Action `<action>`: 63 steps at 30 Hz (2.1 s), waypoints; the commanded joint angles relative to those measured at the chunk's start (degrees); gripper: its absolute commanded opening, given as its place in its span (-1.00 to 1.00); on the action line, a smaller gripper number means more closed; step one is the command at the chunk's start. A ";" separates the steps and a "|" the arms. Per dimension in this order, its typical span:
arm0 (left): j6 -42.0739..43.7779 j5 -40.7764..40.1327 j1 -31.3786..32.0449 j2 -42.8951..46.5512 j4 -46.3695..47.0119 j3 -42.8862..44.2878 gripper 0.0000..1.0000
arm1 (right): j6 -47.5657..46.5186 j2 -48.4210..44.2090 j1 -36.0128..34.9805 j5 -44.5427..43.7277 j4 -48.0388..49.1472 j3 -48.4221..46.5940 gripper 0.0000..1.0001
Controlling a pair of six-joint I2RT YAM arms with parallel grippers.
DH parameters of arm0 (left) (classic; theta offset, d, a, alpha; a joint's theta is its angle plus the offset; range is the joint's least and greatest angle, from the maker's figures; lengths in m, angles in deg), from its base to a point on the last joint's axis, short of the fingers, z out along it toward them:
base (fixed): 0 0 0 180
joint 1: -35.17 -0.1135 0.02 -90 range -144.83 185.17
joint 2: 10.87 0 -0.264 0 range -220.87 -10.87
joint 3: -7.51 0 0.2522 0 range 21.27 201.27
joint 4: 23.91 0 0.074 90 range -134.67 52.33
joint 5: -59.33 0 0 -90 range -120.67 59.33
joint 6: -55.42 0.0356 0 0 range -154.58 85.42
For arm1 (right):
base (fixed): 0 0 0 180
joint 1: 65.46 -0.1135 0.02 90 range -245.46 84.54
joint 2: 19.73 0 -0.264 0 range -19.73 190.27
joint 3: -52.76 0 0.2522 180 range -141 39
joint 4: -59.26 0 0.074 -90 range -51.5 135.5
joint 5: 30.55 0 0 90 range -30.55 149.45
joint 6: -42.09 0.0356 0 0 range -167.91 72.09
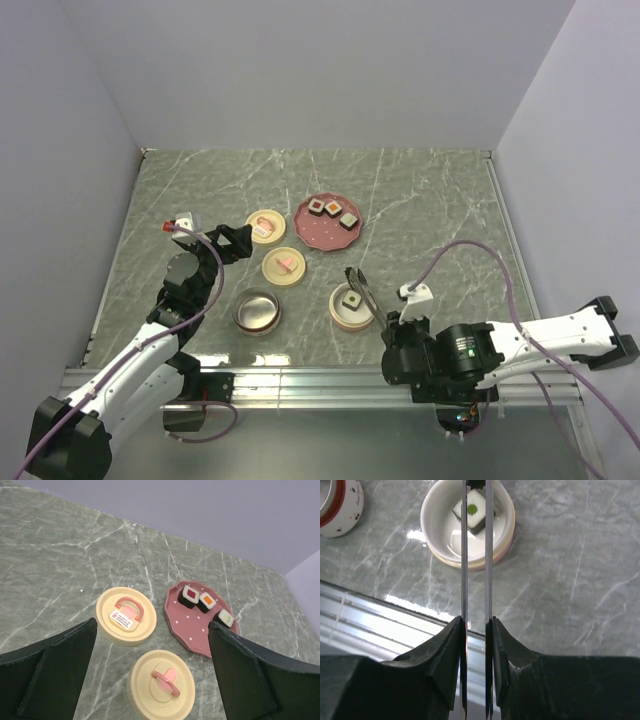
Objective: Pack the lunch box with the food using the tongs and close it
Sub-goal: Place the food into the lunch box
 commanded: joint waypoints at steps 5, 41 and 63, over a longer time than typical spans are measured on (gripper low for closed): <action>-0.38 1.04 -0.27 0.09 1.87 -0.06 0.99 | 25.17 4.59 -11.11 -6.61 -18.53 -6.75 -0.95; -0.47 1.22 -0.27 0.53 1.96 -0.33 0.99 | 31.51 7.86 -19.65 0.07 -19.77 -6.41 -0.99; -0.38 1.48 -0.27 -0.70 2.14 0.11 0.99 | 31.52 5.48 -19.65 -6.16 -19.68 -6.41 -0.06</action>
